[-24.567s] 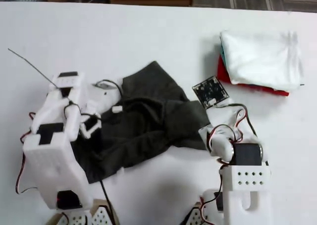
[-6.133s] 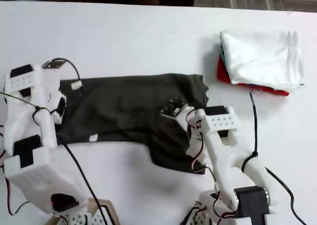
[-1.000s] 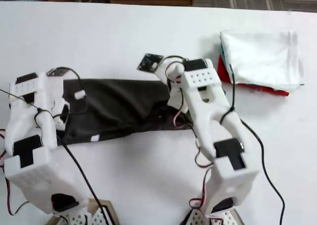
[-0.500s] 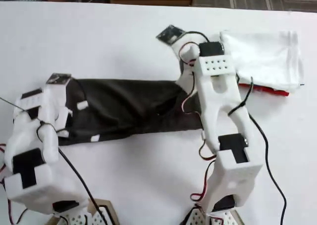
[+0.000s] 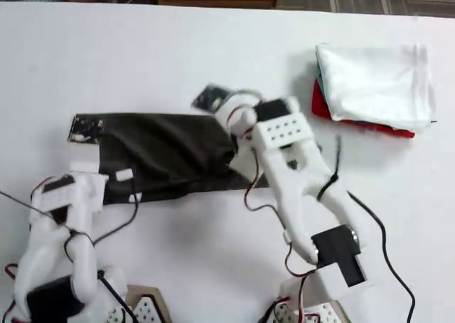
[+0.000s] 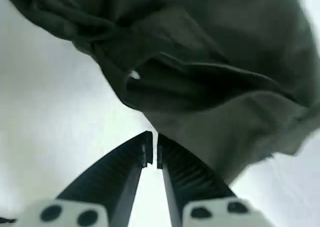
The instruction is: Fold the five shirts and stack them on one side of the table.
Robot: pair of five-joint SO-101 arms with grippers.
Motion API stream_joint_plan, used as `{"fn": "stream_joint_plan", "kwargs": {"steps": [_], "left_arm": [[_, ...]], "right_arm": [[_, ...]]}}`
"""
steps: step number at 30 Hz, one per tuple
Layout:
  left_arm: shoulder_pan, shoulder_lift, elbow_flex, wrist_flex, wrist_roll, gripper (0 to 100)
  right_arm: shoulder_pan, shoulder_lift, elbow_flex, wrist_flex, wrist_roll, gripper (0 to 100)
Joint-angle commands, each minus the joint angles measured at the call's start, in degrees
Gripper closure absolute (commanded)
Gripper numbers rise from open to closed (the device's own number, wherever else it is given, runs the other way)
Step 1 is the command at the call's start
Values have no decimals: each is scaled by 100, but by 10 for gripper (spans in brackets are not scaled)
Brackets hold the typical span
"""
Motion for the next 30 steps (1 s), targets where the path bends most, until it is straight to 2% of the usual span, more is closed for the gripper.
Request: {"fn": "stream_joint_plan", "kwargs": {"steps": [1, 12, 14, 20, 30], "left_arm": [[44, -396, 154, -237, 88, 976], [44, -387, 180, -352, 88, 976], [44, -387, 180, -352, 88, 976], [44, -387, 180, -360, 316, 976], [44, -387, 180, -360, 325, 976]], "right_arm": [[-136, -321, 246, -673, -360, 978], [-233, 910, 123, -2281, -598, 978], [-233, 1086, -220, -2273, -642, 978], [-312, 1253, -1037, -2176, -1767, 978], [-400, 2185, -1081, -2176, -1767, 978]]}}
